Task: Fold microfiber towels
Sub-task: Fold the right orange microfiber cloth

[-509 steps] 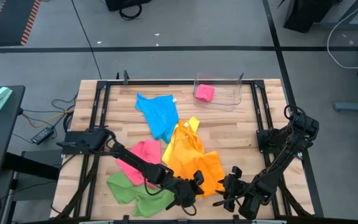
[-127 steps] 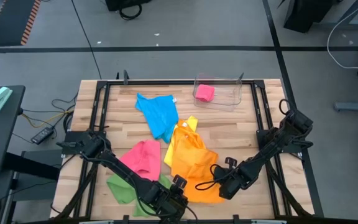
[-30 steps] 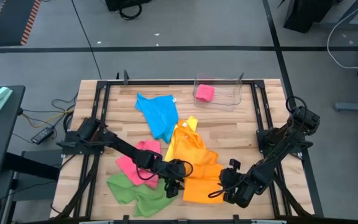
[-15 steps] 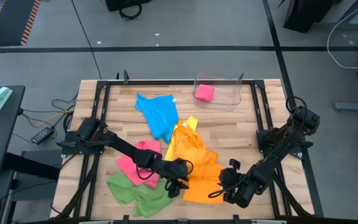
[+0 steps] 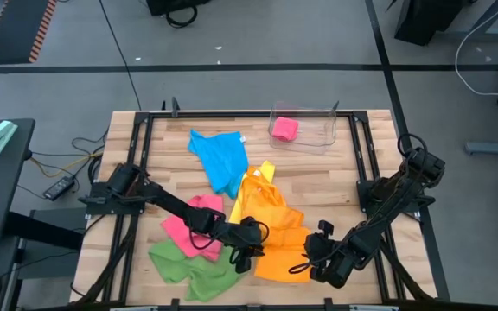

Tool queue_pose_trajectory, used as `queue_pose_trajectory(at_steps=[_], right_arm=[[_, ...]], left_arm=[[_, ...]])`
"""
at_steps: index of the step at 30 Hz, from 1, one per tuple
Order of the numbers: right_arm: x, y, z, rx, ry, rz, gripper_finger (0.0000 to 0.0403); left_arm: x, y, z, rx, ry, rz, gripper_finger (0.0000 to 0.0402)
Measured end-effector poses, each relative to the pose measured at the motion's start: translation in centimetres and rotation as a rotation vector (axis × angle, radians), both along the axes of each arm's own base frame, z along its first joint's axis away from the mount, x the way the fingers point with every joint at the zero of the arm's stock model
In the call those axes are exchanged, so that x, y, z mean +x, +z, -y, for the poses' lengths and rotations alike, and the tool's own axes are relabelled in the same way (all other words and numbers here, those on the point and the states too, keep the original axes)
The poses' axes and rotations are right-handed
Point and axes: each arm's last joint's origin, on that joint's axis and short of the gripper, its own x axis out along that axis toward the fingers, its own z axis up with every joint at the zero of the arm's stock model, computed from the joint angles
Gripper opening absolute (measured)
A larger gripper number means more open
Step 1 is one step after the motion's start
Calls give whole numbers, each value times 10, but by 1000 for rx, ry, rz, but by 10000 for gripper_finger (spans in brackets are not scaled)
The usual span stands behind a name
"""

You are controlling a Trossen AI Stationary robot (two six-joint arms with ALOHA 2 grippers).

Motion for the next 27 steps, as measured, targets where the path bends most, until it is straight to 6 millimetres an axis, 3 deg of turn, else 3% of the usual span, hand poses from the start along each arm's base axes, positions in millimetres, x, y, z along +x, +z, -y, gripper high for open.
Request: queue_pose_trajectory(at_steps=[4, 10, 14, 23, 27], right_arm=[[3, 6, -4, -5, 45, 18, 161], [23, 22, -9, -66, 187, 157, 161], [39, 23, -10, -111, 286, 227, 168], [62, 23, 8, -95, 347, 216, 244], [68, 19, 18, -36, 357, 183, 257]], left_arm=[[-3, 2, 9, 74, -81, 53, 11], [-4, 10, 26, 202, -241, 164, 28], [-8, 12, 35, 277, -311, 203, 14], [-13, 11, 44, 331, -371, 219, 27], [-13, 11, 43, 331, -370, 218, 16]])
